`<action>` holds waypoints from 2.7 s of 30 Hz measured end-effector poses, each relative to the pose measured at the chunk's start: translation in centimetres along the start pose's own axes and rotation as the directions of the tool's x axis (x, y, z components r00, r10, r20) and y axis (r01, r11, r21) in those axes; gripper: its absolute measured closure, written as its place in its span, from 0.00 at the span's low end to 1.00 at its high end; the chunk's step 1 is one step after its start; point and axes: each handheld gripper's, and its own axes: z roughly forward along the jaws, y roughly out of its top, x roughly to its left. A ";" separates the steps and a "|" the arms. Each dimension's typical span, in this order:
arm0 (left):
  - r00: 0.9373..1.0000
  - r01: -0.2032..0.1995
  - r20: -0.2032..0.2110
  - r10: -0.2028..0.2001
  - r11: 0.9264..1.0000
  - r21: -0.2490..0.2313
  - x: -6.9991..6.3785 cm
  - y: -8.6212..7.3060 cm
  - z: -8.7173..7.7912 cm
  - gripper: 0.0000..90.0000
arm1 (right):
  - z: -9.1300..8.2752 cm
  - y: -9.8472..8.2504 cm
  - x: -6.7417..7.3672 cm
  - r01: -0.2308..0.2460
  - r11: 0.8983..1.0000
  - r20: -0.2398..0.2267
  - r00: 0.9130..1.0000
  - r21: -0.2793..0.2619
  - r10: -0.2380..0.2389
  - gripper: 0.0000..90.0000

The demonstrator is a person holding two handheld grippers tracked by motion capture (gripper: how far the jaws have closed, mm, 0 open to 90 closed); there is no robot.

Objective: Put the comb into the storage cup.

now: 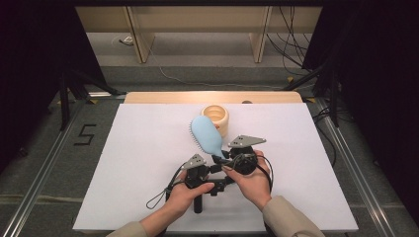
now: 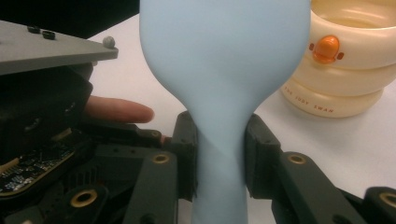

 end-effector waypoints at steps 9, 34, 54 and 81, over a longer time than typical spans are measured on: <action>1.000 0.015 0.003 -0.015 1.000 -0.009 0.0 -0.1 0.3 0.29 | 0.0 0.1 0.1 0.003 1.000 0.001 1.000 -0.003 -0.003 0.78; 0.996 0.079 0.040 -0.077 0.996 -0.037 0.0 -0.2 0.3 0.55 | 0.1 0.0 0.1 0.001 1.000 0.002 1.000 -0.007 -0.001 0.78; 0.988 0.139 0.076 -0.136 0.989 -0.046 0.8 -0.2 0.0 0.72 | 0.0 0.1 0.1 0.005 1.000 0.001 1.000 -0.013 -0.005 0.78; 0.984 0.148 0.101 -0.144 0.988 -0.036 0.9 -0.2 -0.2 0.72 | -0.1 0.4 -0.2 -0.015 1.000 0.036 0.999 -0.022 0.016 0.41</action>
